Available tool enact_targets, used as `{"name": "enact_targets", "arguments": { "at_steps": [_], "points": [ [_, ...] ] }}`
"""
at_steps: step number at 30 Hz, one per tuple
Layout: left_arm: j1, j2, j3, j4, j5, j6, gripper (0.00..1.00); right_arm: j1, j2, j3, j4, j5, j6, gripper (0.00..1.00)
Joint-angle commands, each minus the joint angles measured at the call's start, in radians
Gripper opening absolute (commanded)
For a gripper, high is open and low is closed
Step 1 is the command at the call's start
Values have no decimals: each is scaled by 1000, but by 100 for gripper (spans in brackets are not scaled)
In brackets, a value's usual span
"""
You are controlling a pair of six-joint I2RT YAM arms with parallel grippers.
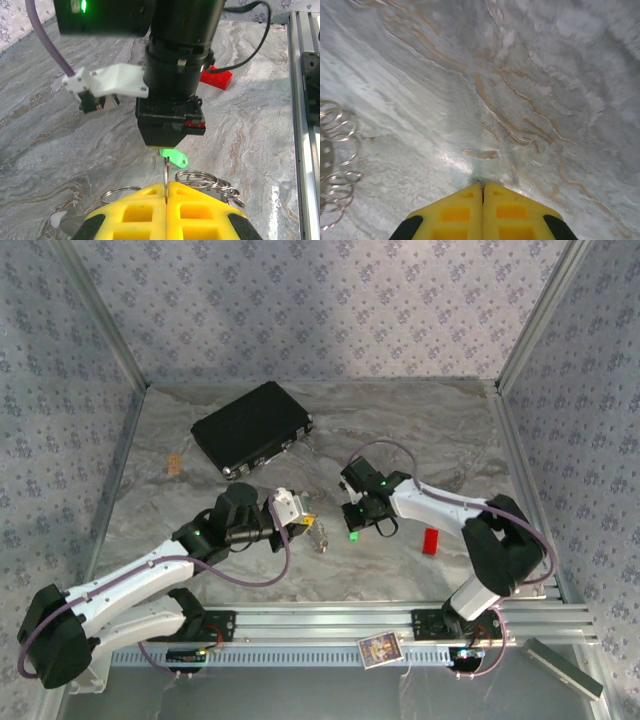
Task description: Put the keys on the keyring
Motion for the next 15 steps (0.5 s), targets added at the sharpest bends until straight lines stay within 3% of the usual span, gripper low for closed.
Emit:
{"name": "enact_targets", "arguments": {
  "at_steps": [1, 12, 15],
  "points": [
    [4, -17, 7, 19, 5, -26, 0, 16, -100, -39, 71, 63, -48, 0],
    [52, 10, 65, -39, 120, -66, 0, 134, -431, -165, 371, 67, -458, 0],
    [52, 26, 79, -59, 121, -87, 0, 144, -472, -162, 353, 82, -526, 0]
  ]
}}
